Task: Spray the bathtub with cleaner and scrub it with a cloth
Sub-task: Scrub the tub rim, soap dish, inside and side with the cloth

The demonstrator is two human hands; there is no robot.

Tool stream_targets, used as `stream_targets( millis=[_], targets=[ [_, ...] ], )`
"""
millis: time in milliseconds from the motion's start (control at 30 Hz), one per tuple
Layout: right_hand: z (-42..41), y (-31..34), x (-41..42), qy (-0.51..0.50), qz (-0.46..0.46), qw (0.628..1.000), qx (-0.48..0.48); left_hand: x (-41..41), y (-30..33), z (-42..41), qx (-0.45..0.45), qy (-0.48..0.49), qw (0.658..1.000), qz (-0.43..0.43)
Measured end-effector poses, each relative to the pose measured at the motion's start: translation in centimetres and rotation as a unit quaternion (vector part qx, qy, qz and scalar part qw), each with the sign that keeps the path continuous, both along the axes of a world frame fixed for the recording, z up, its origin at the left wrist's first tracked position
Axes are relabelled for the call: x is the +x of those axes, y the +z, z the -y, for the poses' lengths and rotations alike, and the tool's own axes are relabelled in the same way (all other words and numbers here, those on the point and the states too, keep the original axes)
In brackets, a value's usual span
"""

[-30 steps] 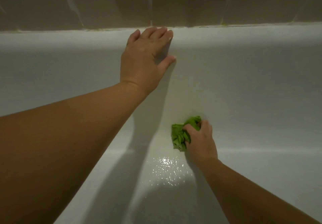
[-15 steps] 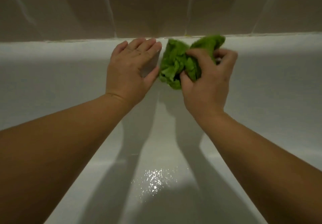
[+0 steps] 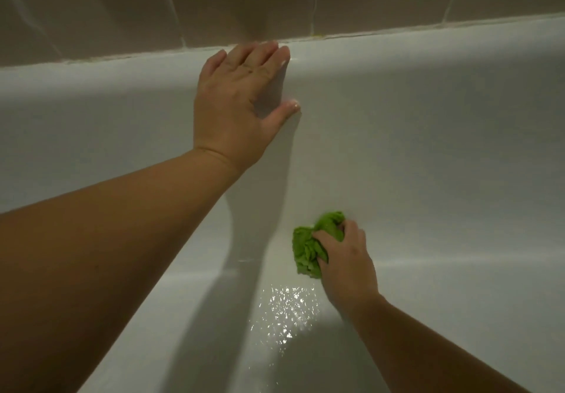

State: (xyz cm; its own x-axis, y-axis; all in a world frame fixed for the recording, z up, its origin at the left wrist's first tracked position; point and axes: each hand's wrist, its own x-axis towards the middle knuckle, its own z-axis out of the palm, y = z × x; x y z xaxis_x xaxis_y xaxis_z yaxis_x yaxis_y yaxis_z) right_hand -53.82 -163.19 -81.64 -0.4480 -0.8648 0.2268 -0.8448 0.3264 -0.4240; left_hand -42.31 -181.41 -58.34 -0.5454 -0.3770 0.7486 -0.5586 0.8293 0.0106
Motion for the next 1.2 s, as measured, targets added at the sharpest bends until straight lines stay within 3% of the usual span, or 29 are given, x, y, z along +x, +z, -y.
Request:
stream_targets(
  millis=[133, 367, 533, 633, 800, 1000, 1100, 1200],
  targets=[
    [-0.1, 0.9, -0.6, -0.006, 0.002, 1.0, -0.022, -0.4, -0.2, -0.1, -0.001, 0.008, 1.0, 0.013],
    [3.5, 14.3, -4.9, -0.01, -0.022, 0.968, -0.25, -0.9, -0.1, -0.7, 0.013, 0.005, 1.0, 0.004],
    [4.6, 21.6, -6.3, -0.038, -0.032, 0.949, -0.312, -1.5, -0.1, -1.6, 0.026, 0.001, 1.0, -0.003],
    [4.0, 19.5, -5.9, -0.021, -0.043, 0.958, -0.284, -1.8, 0.5, -2.1, 0.046, 0.01, 0.999, 0.001],
    [1.7, 9.5, -5.5, 0.008, -0.061, 0.989, -0.133, -2.6, 1.4, -2.8, 0.072, 0.018, 0.997, 0.022],
    [-2.1, 1.6, -5.8, 0.014, -0.035, 0.999, 0.029, -4.2, 1.5, -3.9, 0.085, 0.02, 0.996, 0.022],
    [-1.5, 2.6, -6.4, 0.019, -0.034, 0.999, -0.001, -4.5, 1.3, -3.9, 0.082, 0.02, 0.996, 0.028],
    [0.3, 7.6, -7.6, -0.006, -0.048, 0.993, -0.107, -4.8, 1.1, -3.8, 0.081, 0.02, 0.996, 0.031]
  ],
)
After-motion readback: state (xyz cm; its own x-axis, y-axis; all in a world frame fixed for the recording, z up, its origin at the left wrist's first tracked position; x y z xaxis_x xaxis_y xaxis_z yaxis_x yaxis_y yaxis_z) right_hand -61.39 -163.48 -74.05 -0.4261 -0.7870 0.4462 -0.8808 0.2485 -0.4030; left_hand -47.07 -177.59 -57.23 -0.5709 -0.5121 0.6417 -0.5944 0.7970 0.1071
